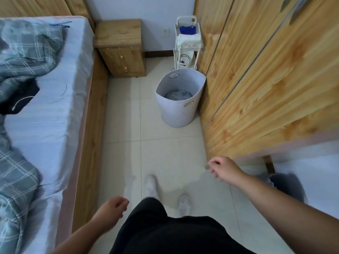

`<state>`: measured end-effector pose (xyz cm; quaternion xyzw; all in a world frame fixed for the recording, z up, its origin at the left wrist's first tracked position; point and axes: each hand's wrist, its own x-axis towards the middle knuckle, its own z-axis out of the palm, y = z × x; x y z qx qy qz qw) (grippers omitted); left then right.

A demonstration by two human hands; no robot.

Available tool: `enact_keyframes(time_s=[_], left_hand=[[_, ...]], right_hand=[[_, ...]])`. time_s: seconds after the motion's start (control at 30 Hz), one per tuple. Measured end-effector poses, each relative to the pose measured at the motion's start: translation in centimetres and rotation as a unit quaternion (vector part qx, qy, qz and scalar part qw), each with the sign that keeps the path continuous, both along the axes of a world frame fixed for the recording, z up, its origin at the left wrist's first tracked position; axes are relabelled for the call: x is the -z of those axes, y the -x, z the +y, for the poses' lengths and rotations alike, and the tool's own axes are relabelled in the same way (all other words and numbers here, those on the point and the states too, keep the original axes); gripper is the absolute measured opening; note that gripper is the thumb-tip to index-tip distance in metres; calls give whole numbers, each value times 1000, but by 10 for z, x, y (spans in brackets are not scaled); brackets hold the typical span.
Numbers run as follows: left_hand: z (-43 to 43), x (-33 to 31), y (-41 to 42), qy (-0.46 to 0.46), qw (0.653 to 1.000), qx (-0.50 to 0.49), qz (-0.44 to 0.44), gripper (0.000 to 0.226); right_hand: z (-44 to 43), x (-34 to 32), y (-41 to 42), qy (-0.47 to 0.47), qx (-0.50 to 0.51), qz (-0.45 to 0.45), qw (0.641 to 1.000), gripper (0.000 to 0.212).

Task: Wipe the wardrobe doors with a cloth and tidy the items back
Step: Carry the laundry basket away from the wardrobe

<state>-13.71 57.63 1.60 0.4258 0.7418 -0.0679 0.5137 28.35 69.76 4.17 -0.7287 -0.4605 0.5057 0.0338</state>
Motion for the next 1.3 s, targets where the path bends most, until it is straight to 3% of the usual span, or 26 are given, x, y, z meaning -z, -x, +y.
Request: enact_keyframes(time_s=[0.27, 0.47, 0.7, 0.97, 1.3], left_hand=[[127, 30, 76, 37, 999, 9, 3, 19], [301, 4, 86, -34, 998, 49, -26, 17], [465, -23, 43, -92, 994, 21, -54, 21], [515, -9, -8, -35, 997, 61, -33, 21], [551, 31, -5, 29, 996, 80, -9, 16]], right_hand=[[123, 3, 61, -8, 78, 1, 997, 19], [108, 15, 59, 77, 98, -15, 992, 20], [122, 38, 29, 153, 165, -2, 974, 22], [260, 54, -8, 121, 168, 12, 978, 23], [459, 57, -1, 25, 164, 19, 986, 18]])
